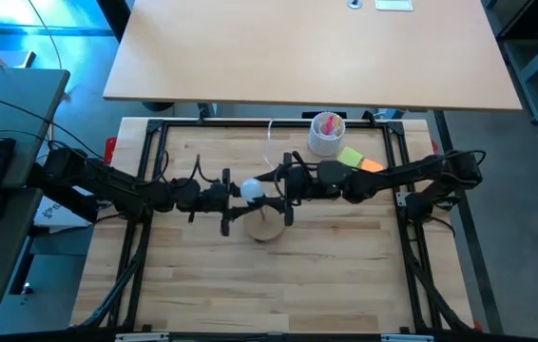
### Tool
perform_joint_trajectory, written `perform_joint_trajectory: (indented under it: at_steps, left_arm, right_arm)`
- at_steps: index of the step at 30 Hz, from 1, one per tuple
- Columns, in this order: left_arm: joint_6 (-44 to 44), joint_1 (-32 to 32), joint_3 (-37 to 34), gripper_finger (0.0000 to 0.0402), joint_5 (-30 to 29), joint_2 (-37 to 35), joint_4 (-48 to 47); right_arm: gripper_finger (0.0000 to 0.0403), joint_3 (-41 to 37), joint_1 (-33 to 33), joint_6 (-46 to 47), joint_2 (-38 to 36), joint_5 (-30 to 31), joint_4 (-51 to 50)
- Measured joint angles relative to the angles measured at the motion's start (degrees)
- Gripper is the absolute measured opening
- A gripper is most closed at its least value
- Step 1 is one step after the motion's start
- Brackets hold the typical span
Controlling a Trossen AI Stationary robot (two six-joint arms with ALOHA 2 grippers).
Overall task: Screw lightbulb
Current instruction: Insert the light bulb into the lamp
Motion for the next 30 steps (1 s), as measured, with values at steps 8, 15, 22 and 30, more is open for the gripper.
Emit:
perform_joint_trajectory:
  at_steps: [8,15,22,30]
  left_arm:
    - [-0.63,-1.75,0.00,0.0159,-6.97,0.07,0.76]
    - [-1.69,-2.22,-0.02,0.0159,-10.35,0.07,0.82]
    - [-1.77,-2.22,-0.04,0.0159,-10.11,0.07,0.25]
    - [-0.40,-2.24,0.15,0.0159,-9.30,-0.13,0.73]
  right_arm:
    - [0.0240,0.04,5.02,-3.36,-0.04,18.57,-0.01]
    - [0.0241,0.05,6.88,-5.12,0.96,25.08,1.19]
    - [0.0273,0.03,6.29,-7.25,2.36,22.32,1.85]
    - [0.0289,-0.20,5.97,-9.66,0.99,19.40,1.10]
